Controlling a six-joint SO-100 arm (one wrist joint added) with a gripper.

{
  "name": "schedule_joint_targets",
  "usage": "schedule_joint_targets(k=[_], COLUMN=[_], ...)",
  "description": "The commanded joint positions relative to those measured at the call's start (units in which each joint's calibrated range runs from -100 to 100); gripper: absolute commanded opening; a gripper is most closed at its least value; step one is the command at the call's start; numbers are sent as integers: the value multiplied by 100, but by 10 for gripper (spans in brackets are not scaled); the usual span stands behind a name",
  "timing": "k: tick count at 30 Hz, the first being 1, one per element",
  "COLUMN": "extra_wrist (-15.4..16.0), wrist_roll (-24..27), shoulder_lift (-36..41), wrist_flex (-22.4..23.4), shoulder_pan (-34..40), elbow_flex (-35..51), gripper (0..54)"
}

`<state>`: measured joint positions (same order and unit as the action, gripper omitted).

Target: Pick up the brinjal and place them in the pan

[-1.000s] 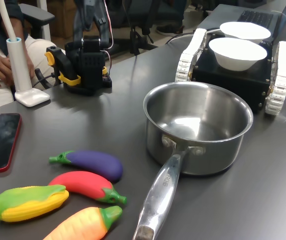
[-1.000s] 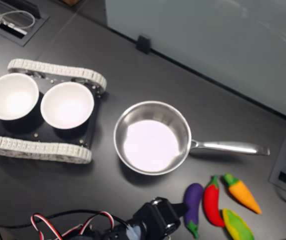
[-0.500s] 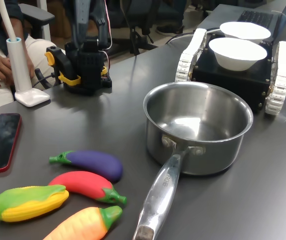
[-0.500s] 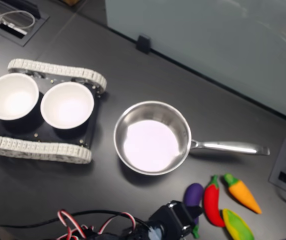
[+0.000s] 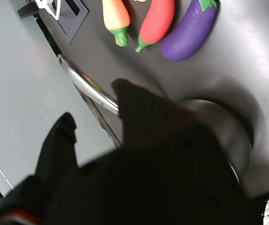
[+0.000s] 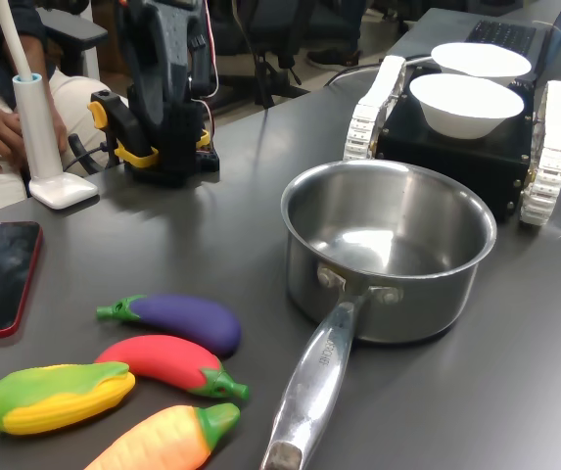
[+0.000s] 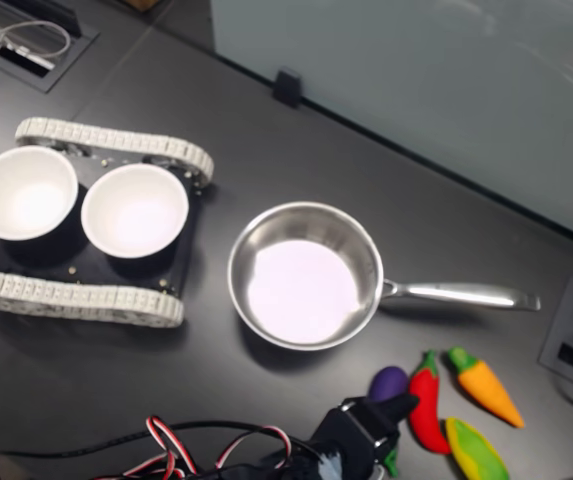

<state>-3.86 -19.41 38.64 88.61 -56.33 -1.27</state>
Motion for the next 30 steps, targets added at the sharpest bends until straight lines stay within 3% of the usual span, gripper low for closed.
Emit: schedule_joint_targets(k=[1,11,22,30], extra_wrist=[58,83,411,444], wrist_roll=[-230,-469,-1426,-2037], shoulder_lift=[46,38,-5,-308], wrist_flex=[-345,-447,-533,-951], shoulder_pan=[-193,-526,-870,-961], elbow_flex=[-141,-468,-914,-1132], gripper=[214,331,347,364])
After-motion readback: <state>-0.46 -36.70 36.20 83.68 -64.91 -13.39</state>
